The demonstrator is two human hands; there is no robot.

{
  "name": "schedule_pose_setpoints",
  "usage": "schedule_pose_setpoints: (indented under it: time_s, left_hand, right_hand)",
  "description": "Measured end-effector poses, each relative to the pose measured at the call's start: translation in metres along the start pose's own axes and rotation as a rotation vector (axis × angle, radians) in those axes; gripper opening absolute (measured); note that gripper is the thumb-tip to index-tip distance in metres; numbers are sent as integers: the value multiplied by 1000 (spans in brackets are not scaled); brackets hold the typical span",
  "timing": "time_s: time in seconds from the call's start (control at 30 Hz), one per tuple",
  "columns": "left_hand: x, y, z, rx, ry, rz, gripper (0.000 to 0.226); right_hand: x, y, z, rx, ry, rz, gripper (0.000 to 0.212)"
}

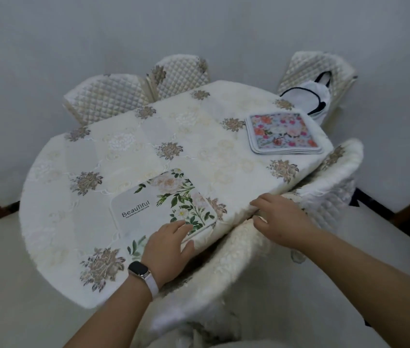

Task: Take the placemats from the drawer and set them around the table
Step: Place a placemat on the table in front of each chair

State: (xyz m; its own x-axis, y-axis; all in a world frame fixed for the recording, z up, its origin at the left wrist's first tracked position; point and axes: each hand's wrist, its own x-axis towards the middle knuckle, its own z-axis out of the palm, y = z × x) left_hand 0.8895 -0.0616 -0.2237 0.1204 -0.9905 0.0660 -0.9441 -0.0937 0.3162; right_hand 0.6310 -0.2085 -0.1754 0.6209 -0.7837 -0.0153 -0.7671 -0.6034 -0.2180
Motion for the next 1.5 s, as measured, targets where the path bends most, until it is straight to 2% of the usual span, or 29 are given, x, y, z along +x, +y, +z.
schedule_pose_setpoints:
  time_s: [0.2,0.5,0.73,0.83,0.93,1.2,1.5]
  left_hand:
    - [16,117,7,42,66,132,42]
    - [33,268,49,9,-2,295,42]
    - [68,346,68,74,-54,449,46]
    - [93,374,79,51,-57,512,50]
    - [121,405,90,39,-75,575,56]
    - [226,461,140,21,-109,741,55]
    - [372,505,183,-108,-128,770,47]
  right_hand:
    - [-63,72,-31,-2,-13,39,45]
    - [-168,191,-63,-15,7,158,45]
    - [-230,257,-79,67,70,303,62]
    - [-249,281,-85,60,74,370,55]
    - [-262,308,-91,56,68,436,56]
    - [-248,382,-102,37,20,579,56]
    - [-136,480,-129,4,-35,662,55]
